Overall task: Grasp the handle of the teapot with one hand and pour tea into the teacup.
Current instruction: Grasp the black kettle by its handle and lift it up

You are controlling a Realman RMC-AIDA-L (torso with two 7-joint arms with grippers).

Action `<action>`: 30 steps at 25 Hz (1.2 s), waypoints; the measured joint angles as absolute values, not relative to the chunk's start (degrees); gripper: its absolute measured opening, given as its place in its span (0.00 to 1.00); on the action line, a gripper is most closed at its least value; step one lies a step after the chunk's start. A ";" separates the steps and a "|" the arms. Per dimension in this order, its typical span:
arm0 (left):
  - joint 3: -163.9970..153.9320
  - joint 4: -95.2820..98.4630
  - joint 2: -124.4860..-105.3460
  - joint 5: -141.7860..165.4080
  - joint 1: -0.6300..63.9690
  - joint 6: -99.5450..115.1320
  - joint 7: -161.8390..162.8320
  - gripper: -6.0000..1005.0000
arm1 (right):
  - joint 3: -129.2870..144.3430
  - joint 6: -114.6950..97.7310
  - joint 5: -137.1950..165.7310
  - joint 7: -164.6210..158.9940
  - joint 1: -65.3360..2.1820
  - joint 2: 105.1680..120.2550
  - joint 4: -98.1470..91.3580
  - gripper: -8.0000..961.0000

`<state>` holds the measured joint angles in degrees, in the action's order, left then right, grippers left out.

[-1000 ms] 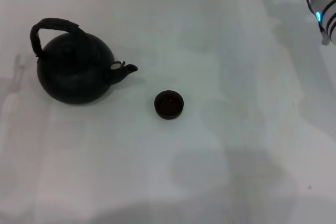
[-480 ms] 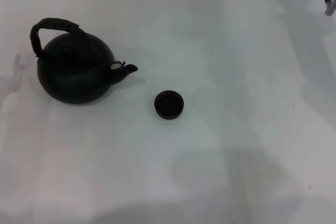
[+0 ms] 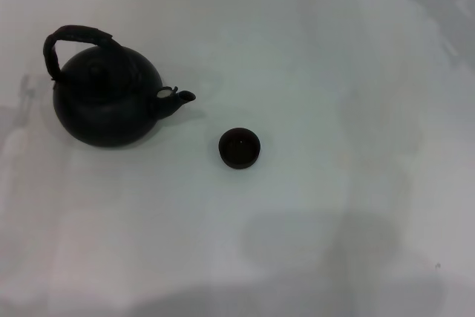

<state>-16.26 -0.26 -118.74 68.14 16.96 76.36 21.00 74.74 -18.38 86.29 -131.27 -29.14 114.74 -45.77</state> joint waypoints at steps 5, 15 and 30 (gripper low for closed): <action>-16.26 0.08 -118.74 68.05 17.39 76.32 21.00 0.64 | 58.19 -35.12 84.37 -123.81 -27.79 114.92 -44.22 0.85; -16.25 0.27 -118.81 68.11 18.10 76.28 21.01 0.64 | 35.05 -65.47 46.61 -68.22 -29.52 115.38 -15.23 0.85; -16.26 -0.18 -118.97 71.75 17.74 76.30 21.21 0.64 | 34.60 -67.33 38.59 -12.21 -37.92 116.20 1.07 0.85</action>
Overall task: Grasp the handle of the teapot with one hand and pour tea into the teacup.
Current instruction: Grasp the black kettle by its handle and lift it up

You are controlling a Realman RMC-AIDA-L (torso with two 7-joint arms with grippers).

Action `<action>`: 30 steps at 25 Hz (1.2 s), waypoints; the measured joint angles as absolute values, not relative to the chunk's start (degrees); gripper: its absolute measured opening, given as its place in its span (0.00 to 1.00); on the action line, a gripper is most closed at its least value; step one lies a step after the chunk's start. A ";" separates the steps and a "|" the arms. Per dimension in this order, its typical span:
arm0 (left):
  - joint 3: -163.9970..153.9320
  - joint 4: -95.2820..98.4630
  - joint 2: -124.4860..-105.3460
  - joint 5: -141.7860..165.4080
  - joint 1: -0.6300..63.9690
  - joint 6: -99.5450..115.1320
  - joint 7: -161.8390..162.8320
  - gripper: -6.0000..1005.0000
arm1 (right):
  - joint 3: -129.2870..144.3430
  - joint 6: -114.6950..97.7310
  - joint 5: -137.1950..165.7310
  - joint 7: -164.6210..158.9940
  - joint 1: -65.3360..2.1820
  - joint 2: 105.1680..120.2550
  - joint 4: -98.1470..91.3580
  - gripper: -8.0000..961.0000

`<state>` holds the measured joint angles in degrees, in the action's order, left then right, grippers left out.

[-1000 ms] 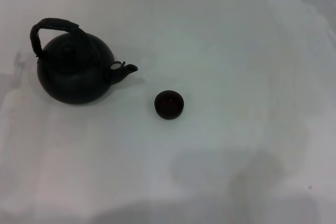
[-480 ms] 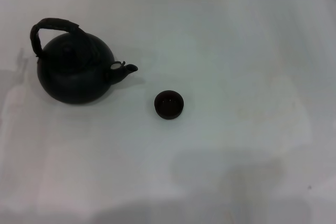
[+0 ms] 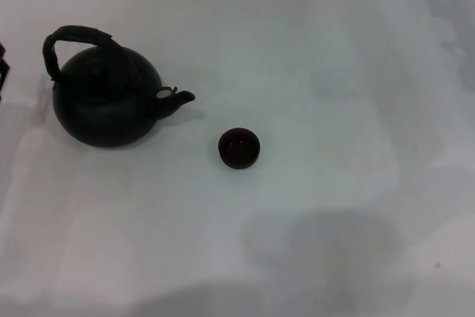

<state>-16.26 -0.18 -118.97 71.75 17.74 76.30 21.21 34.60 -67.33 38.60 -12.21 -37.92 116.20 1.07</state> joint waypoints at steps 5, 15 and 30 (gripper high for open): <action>-16.35 -0.26 -119.09 76.05 17.03 76.82 21.17 0.64 | 33.13 -65.24 38.49 -12.34 -38.07 116.05 0.49 0.85; -17.50 -0.88 -119.08 78.39 12.46 81.86 21.43 0.64 | 32.60 -61.14 36.63 -12.18 -37.90 115.79 -1.62 0.85; -24.95 0.28 -118.94 78.69 15.28 82.46 21.08 0.64 | 32.60 -59.94 36.20 -12.09 -37.73 115.88 -1.86 0.85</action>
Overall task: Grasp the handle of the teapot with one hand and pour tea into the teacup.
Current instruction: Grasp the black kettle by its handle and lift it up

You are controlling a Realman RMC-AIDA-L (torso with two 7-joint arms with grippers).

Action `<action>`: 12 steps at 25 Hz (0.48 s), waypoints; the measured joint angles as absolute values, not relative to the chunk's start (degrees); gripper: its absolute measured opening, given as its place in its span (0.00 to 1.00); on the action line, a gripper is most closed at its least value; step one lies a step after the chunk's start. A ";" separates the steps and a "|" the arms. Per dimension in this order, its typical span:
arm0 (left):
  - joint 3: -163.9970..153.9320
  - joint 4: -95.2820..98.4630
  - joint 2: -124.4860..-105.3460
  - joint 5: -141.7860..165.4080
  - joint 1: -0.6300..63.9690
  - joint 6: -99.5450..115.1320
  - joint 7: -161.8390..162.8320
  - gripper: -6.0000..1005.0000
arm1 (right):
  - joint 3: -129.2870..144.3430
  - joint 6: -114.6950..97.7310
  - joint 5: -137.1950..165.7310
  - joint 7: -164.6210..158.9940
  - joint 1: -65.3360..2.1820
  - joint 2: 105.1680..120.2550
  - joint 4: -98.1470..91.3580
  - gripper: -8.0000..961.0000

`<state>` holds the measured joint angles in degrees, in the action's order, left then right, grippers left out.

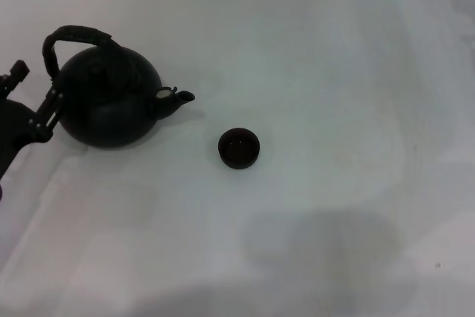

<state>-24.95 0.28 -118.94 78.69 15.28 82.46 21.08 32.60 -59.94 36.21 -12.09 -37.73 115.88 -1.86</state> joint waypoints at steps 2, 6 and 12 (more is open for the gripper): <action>-24.76 0.33 -118.92 78.56 15.58 82.45 21.07 0.64 | 32.60 -59.94 36.20 -12.17 -37.46 115.89 -1.75 0.85; -24.55 0.43 -118.79 78.47 16.51 82.01 20.79 0.64 | 32.60 -59.94 36.12 -13.01 -37.31 115.92 -1.71 0.85; -24.52 0.45 -118.93 77.16 17.34 81.36 17.91 0.64 | 32.60 -59.67 36.12 -13.48 -37.33 115.93 -1.67 0.85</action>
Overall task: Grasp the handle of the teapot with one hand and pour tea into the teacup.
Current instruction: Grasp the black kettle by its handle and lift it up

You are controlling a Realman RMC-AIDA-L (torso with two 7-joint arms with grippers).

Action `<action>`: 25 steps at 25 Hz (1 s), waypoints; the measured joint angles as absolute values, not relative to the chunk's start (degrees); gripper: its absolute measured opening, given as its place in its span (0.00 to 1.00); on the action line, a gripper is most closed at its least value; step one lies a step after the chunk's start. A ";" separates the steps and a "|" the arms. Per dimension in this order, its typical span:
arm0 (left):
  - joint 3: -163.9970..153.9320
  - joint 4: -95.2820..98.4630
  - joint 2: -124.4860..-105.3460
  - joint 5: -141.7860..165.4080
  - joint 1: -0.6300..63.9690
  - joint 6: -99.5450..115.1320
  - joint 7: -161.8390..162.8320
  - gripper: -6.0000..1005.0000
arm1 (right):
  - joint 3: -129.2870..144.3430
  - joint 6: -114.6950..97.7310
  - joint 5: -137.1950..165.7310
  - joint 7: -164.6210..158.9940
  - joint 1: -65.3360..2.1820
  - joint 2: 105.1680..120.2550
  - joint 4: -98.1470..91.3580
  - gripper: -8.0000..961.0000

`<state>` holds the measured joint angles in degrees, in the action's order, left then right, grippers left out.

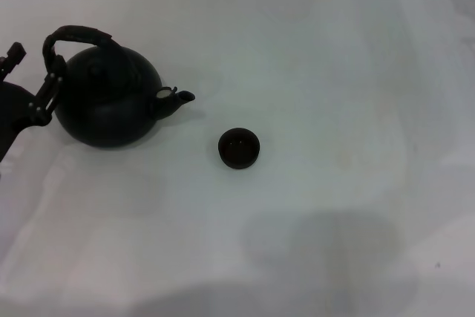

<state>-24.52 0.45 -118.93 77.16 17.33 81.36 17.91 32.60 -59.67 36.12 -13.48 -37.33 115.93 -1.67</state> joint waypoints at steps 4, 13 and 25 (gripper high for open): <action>-24.52 0.42 -118.98 76.82 17.68 80.51 17.81 0.64 | 32.60 -59.66 36.12 -13.56 -37.34 115.93 -1.67 0.85; -24.52 0.25 -119.00 75.31 18.62 77.54 17.82 0.64 | 32.60 -59.06 36.12 -13.61 -37.24 115.93 -1.67 0.85; -24.59 -0.12 -119.16 75.34 19.87 74.96 17.84 0.55 | 32.60 -59.06 36.12 -13.62 -36.77 115.93 -1.67 0.85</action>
<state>-24.59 -0.12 -119.16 75.34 19.87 74.96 17.84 32.60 -59.06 36.12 -13.62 -36.77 115.93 -1.67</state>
